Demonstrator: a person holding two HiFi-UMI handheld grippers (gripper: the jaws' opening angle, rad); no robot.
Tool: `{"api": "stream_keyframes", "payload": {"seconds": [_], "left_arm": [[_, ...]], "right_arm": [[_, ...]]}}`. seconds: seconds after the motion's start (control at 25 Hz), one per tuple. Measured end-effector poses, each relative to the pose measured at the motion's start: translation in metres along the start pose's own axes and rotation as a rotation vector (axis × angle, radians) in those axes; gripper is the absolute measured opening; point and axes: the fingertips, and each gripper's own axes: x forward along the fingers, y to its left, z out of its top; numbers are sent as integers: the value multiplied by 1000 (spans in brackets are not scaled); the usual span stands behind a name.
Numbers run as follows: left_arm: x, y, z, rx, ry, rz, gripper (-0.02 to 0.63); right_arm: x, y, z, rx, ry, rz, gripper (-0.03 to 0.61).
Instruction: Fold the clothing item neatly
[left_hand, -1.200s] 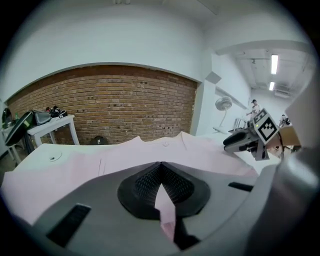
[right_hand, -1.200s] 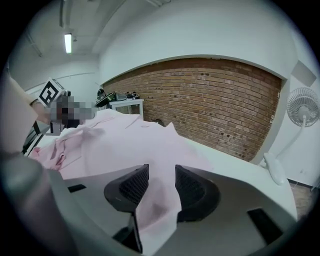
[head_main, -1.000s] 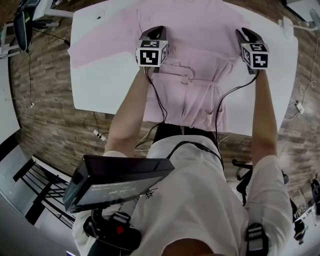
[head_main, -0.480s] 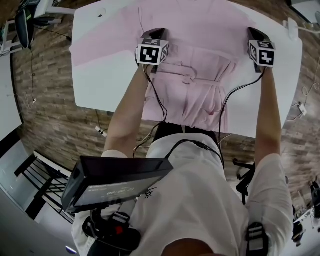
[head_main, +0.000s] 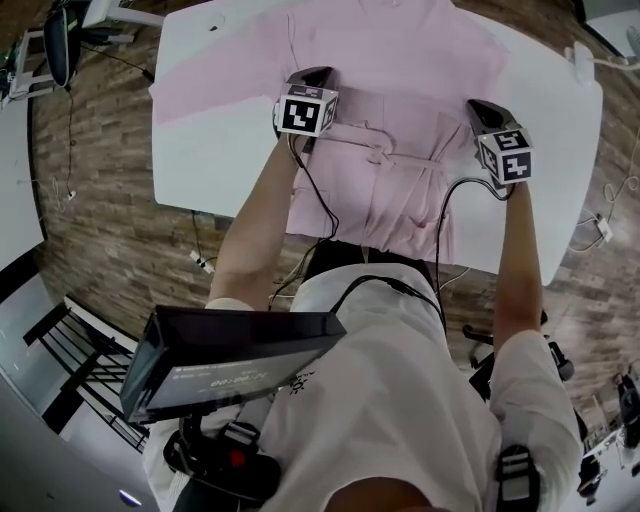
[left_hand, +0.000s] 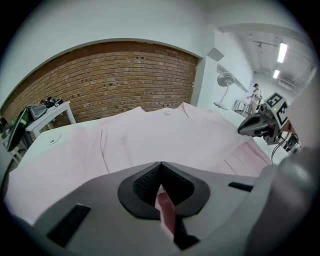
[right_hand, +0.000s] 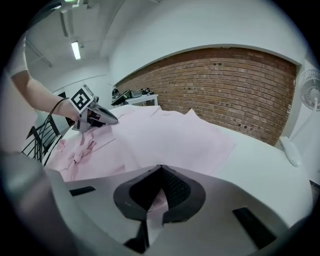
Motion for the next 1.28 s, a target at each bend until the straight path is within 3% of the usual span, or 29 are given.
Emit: {"api": "stream_keyframes", "payload": {"seconds": [0.2,0.36,0.52,0.76,1.0,1.28], "left_arm": [[1,1,-1,-11,16,-4,3],[-6,7,1,-17,-19,36,3],[-27,9,7,-57,-79,32,3],[-78,-19,20,-7,-185,-33,3],[-145,-59,23,23,-310,-162,3],[-207,-29,4,-41,-390,-132,3]], "right_arm": [[2,-4,-3,-19,12,-17,5],[6,-4,-4,24,1,-13,5],[2,0,5,-51,40,-58,5],[-37,33,55,-47,-113,-63,5],[-86,88,83,-60,-217,-53,5],[-113,144,119,-32,-297,-49,5]]}}
